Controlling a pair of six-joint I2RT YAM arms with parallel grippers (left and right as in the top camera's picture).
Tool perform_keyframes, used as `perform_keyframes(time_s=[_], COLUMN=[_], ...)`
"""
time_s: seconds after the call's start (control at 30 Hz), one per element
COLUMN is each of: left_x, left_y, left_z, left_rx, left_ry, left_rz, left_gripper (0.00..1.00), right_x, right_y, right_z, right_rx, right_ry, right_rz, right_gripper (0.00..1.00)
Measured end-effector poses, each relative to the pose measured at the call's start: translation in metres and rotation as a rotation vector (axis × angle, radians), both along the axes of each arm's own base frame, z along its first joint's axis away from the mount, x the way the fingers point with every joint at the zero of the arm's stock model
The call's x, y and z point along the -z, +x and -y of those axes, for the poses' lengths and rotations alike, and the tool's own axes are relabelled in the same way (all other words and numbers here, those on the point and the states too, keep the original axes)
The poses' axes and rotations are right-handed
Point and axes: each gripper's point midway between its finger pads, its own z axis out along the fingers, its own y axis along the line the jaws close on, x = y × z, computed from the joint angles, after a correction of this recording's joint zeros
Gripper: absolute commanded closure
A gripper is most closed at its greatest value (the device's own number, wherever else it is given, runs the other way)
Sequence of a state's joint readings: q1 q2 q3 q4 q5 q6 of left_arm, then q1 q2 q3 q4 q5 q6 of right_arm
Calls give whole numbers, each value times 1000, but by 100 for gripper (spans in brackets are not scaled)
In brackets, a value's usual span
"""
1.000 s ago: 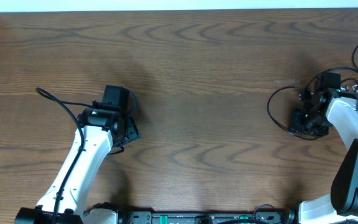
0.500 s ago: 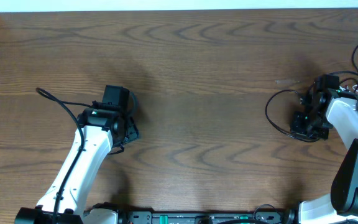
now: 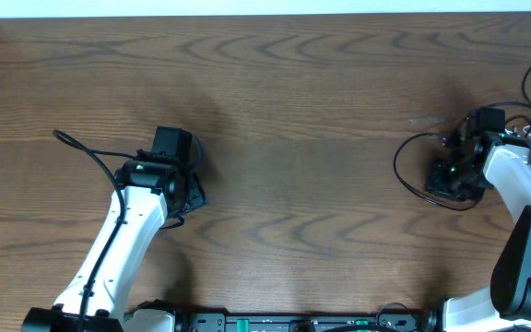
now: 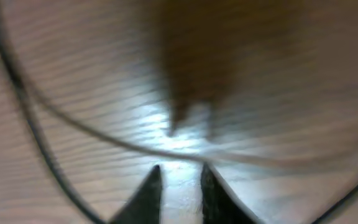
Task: Untangle cables
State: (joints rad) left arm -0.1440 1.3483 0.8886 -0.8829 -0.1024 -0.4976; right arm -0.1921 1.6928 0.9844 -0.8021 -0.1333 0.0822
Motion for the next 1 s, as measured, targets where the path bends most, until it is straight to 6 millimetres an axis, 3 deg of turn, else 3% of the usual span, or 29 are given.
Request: perform_keyframes(time_s=[0.17,0.37,0.5,0.7,0.83,1.0], left_x=[0,0,0,0,0,0], left_y=[0,0,0,0,0,0], left_z=[0,0,0,0,0,0], left_rx=[0,0,0,0,0,0], left_ry=[0,0,0,0,0,0], left_rz=[0,-1,0,0,0,0], left_gripper=[26,26,26,25,26,26], right_x=[-11,-41,-48,-40,-40,-39], right_y=[9,19,5,-36,-36,-31], right_z=[-33,-45,-40,-7,1,-3], right_rx=[-85,-123,-140,-186,-261,-394], right_ry=[191,273,227,-23,-122,-174], right_rz=[60,80,2,-204,-219,-205], right_gripper=[44,28,30,19,15,10])
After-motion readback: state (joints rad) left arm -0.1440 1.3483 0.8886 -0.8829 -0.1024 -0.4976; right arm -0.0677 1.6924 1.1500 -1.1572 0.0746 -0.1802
